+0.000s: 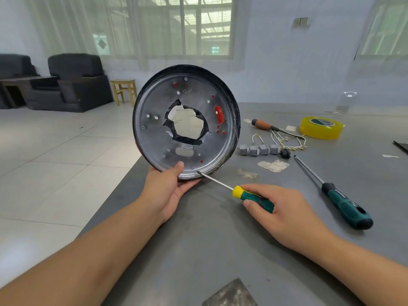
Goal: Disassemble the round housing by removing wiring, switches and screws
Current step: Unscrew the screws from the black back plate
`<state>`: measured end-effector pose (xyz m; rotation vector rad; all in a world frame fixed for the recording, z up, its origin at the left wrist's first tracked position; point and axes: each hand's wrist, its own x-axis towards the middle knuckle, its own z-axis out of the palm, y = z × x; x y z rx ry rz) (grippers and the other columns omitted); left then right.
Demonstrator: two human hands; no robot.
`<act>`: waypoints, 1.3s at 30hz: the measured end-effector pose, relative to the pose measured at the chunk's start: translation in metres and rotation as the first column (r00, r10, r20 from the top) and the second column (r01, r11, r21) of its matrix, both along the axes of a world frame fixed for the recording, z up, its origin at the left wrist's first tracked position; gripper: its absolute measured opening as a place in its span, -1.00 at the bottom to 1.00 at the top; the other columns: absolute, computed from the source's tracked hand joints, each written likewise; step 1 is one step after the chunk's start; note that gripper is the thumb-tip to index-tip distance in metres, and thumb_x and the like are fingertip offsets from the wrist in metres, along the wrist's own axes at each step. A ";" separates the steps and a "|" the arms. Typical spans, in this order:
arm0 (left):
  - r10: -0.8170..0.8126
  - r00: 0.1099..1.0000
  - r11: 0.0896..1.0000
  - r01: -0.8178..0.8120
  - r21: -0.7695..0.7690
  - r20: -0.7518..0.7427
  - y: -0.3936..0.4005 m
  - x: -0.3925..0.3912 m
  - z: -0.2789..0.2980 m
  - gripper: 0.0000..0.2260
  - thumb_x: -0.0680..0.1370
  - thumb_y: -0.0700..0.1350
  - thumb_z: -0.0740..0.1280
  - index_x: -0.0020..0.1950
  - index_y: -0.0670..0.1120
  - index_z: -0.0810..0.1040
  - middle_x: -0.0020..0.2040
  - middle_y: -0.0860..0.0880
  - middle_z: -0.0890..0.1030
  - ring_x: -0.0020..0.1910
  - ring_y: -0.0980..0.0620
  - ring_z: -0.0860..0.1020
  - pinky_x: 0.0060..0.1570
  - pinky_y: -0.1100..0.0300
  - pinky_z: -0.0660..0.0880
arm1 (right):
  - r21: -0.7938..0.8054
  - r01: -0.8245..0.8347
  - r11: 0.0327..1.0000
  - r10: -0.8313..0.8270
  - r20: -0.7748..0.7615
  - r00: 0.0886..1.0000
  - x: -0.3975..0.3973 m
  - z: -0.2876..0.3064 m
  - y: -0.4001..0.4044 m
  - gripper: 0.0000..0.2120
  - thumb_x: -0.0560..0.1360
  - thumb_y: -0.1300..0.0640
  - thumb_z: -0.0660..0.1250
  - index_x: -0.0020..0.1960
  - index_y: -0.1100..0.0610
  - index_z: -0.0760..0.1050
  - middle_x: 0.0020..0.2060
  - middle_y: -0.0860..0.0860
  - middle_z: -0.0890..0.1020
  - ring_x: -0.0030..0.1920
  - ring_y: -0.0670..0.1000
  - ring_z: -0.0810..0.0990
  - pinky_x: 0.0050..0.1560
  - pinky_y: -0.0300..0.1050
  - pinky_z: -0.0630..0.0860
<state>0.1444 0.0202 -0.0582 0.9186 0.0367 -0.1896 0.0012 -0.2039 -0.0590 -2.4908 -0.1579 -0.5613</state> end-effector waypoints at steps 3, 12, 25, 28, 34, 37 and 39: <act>-0.001 1.000 0.999 -0.001 0.051 0.029 -0.002 -0.003 0.002 -0.70 0.67 -0.38 0.29 0.40 -0.22 0.48 0.25 -0.22 0.68 0.15 -0.23 0.71 -0.11 -0.08 0.70 | -0.012 -0.008 1.000 0.008 0.003 1.000 0.001 -0.001 0.001 -0.68 0.58 -0.09 0.35 0.33 -0.19 0.56 -0.01 -0.34 0.62 0.08 -0.31 0.52 0.00 -0.49 0.39; 0.010 0.998 0.991 -0.019 0.132 0.064 -0.007 -0.008 0.005 -0.64 0.68 -0.37 0.28 0.47 -0.19 0.40 0.33 -0.19 0.63 0.22 -0.23 0.67 -0.03 -0.15 0.70 | -0.057 -0.010 0.998 0.011 0.008 1.000 0.004 -0.002 0.002 -0.65 0.60 -0.08 0.32 0.38 -0.11 0.55 0.05 -0.18 0.67 0.09 -0.18 0.52 0.06 -0.50 0.37; 0.028 0.997 0.990 -0.036 0.133 0.065 -0.008 -0.011 0.007 -0.62 0.67 -0.39 0.27 0.47 -0.17 0.39 0.35 -0.21 0.60 0.20 -0.25 0.67 -0.01 -0.21 0.70 | -0.115 -0.009 0.993 0.009 -0.002 1.000 0.003 0.000 0.005 -0.62 0.63 -0.09 0.28 0.43 -0.09 0.49 0.09 -0.13 0.66 0.08 -0.12 0.58 0.13 -0.23 0.48; 0.036 0.997 0.991 -0.043 0.125 0.064 -0.008 -0.012 0.007 -0.62 0.67 -0.39 0.28 0.47 -0.18 0.38 0.36 -0.22 0.59 0.21 -0.25 0.66 -0.06 -0.16 0.70 | -0.129 -0.007 0.992 0.007 -0.001 1.000 0.003 0.001 0.005 -0.62 0.63 -0.09 0.28 0.43 -0.07 0.50 0.09 -0.12 0.66 0.08 -0.11 0.58 0.13 -0.23 0.48; 0.040 0.997 0.991 -0.049 0.128 0.071 -0.008 -0.012 0.006 -0.62 0.67 -0.39 0.27 0.47 -0.15 0.38 0.37 -0.20 0.59 0.21 -0.24 0.67 -0.04 -0.18 0.70 | -0.132 -0.004 0.991 0.006 0.009 1.000 0.002 0.001 0.005 -0.61 0.63 -0.09 0.28 0.43 -0.06 0.50 0.15 -0.12 0.66 0.13 -0.09 0.59 0.18 -0.22 0.48; 0.040 0.997 0.990 -0.049 0.134 0.069 -0.007 -0.012 0.006 -0.62 0.67 -0.38 0.28 0.47 -0.15 0.38 0.37 -0.20 0.58 0.22 -0.24 0.66 0.03 -0.24 0.68 | -0.137 -0.012 0.991 0.014 0.018 1.000 0.002 0.001 0.006 -0.61 0.63 -0.09 0.28 0.43 -0.07 0.49 0.15 -0.13 0.66 0.14 -0.10 0.58 0.18 -0.22 0.48; 0.036 0.997 0.989 -0.046 0.139 0.068 -0.007 -0.012 0.007 -0.62 0.68 -0.38 0.28 0.47 -0.15 0.38 0.37 -0.20 0.58 0.22 -0.24 0.66 0.04 -0.27 0.67 | -0.148 -0.016 0.989 0.019 0.020 1.000 0.002 0.001 0.006 -0.61 0.63 -0.10 0.27 0.43 -0.07 0.49 0.14 -0.13 0.66 0.12 -0.10 0.58 0.17 -0.19 0.49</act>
